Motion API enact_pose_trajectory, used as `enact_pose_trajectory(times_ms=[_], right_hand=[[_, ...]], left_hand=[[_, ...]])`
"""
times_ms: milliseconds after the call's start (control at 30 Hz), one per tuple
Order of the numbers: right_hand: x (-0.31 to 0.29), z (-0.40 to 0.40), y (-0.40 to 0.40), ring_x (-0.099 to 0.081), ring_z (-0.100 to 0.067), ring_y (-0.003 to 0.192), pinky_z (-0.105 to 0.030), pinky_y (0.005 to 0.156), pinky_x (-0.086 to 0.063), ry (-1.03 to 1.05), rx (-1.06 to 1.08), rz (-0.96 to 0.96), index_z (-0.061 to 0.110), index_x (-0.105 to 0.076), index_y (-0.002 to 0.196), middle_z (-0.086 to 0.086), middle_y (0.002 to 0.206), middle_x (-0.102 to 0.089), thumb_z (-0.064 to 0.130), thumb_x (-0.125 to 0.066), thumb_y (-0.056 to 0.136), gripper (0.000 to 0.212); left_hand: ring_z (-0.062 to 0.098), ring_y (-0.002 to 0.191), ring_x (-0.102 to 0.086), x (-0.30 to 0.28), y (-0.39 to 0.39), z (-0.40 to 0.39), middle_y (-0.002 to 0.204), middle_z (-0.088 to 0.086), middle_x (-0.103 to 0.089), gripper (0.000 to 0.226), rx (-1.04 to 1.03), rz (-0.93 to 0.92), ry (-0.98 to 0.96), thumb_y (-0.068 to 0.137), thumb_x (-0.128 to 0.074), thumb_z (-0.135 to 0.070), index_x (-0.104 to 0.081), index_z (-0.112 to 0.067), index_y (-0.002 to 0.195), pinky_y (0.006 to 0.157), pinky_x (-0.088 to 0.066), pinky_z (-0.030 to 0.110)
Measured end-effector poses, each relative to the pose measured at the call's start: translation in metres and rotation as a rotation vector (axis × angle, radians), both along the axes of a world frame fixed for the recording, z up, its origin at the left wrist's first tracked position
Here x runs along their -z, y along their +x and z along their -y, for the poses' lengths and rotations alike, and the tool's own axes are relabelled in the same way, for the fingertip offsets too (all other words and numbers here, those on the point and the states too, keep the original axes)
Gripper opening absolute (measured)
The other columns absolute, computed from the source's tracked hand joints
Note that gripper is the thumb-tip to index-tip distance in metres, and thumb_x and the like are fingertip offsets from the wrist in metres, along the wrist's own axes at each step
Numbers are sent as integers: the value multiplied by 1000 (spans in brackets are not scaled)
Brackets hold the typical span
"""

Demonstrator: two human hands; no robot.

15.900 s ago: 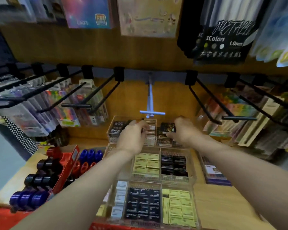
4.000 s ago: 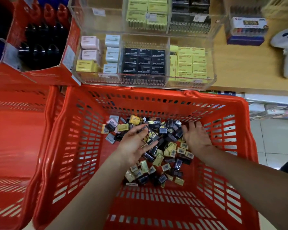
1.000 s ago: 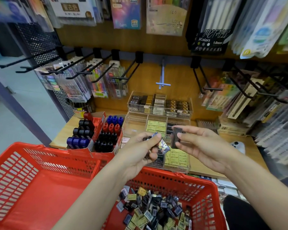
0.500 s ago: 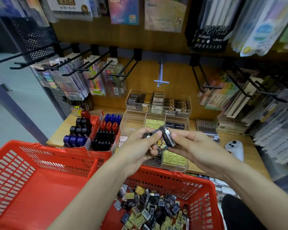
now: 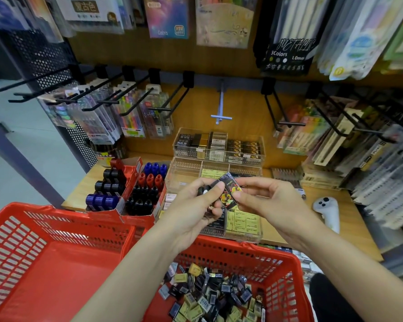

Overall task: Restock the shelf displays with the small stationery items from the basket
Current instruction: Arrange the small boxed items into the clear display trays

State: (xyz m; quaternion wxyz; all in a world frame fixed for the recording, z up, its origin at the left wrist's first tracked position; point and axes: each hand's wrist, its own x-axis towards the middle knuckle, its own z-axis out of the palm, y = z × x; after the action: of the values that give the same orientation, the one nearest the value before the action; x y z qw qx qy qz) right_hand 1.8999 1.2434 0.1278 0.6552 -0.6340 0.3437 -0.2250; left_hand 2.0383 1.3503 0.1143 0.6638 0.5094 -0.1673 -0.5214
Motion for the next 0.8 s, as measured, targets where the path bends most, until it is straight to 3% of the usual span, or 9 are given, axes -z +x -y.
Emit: enact_pose_trajectory(times_ms=[100, 200, 400, 567, 667, 800], right_hand=[[2, -3, 3, -73, -23, 87, -32, 74, -61, -12, 15, -17, 15, -75, 106, -17, 102, -69, 8, -76, 81, 27], [1, -5, 4, -74, -23, 81, -31, 73, -61, -22, 3, -4, 9, -71, 113, -18, 101, -66, 4, -72, 84, 29], [4, 4, 8, -73, -12, 76, -18, 67, -56, -144, 45, 36, 25, -73, 105, 2, 90, -76, 4, -72, 85, 29], [12, 38, 22, -70, -8, 72, -20, 68, -57, -185, 99, 9, 27, -73, 106, 10, 82, -76, 2, -72, 85, 33], [16, 79, 33, -66, -14, 71, -28, 71, -57, -181, 182, -123, 11, -69, 119, -5, 89, -74, 5, -72, 86, 34], [19, 137, 54, -64, -19, 101, -34, 95, -51, -509, 301, -521, 19, -64, 127, -3, 117, -67, 24, -72, 88, 40]], left_hand=[[8, 61, -53, 2, 0, 1, 74, 2, -57, 23, -19, 24, 7, 91, -68, -18, -65, -9, 113, 54, -47, 18], [8, 59, -51, 4, -1, 4, 72, 2, -54, 21, -20, 52, 11, 91, -68, -23, -66, -12, 109, 54, -47, 18], [8, 53, -48, 8, -3, 29, 71, 3, -54, 17, -39, 9, 5, 93, -65, -23, -67, -12, 106, 51, -46, 17], [8, 52, -49, 9, 2, 72, 72, 4, -58, 12, -61, -56, 13, 93, -66, -22, -67, -15, 102, 52, -46, 18], [9, 56, -52, 20, 25, 94, 78, 1, -62, 17, -76, 177, 102, 93, -67, -17, -66, -20, 110, 57, -47, 22], [14, 73, -56, 35, 72, 129, 106, -2, -62, 21, -111, 667, 207, 96, -58, -8, -61, -28, 102, 63, -48, 20]])
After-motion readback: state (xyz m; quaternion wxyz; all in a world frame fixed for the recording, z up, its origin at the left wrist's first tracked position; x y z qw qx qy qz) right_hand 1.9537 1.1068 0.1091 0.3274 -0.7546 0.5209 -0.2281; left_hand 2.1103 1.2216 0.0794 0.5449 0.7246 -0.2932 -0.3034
